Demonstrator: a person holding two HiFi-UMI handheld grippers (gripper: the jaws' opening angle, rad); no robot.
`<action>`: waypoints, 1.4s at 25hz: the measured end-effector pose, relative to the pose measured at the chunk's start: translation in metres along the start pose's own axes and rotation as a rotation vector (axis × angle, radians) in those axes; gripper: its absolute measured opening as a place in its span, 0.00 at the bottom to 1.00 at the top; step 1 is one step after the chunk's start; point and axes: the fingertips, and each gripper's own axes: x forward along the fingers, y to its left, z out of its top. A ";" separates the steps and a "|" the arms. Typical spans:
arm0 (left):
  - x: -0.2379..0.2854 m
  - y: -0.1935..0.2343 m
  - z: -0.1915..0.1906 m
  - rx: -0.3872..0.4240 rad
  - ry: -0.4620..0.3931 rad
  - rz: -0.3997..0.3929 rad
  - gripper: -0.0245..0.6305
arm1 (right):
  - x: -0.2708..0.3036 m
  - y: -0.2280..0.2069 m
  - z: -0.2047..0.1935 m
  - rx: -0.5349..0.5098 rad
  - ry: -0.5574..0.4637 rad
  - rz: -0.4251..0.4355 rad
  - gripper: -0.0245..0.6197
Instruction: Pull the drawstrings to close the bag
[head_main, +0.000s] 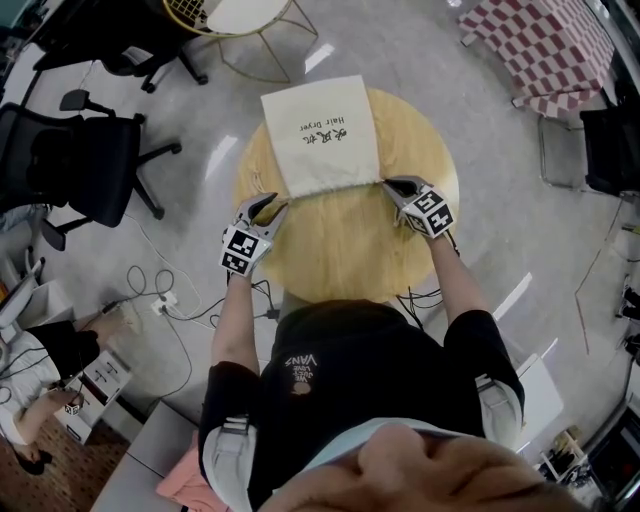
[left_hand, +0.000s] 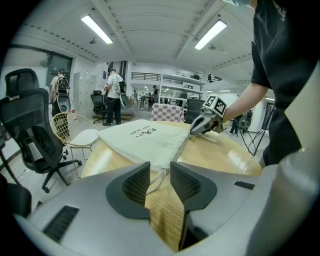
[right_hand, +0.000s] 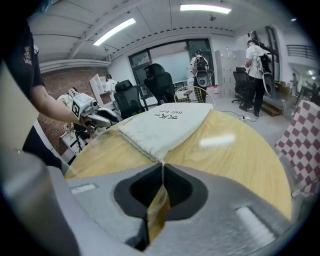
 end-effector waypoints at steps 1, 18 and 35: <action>0.003 -0.001 0.000 0.006 0.004 -0.007 0.22 | 0.000 0.000 0.000 0.008 -0.001 -0.002 0.05; 0.033 -0.002 -0.027 0.102 0.178 -0.059 0.22 | 0.000 -0.002 0.001 0.049 -0.009 -0.004 0.05; 0.028 -0.006 -0.012 0.015 0.162 -0.094 0.07 | -0.001 -0.008 0.005 0.121 -0.040 -0.018 0.05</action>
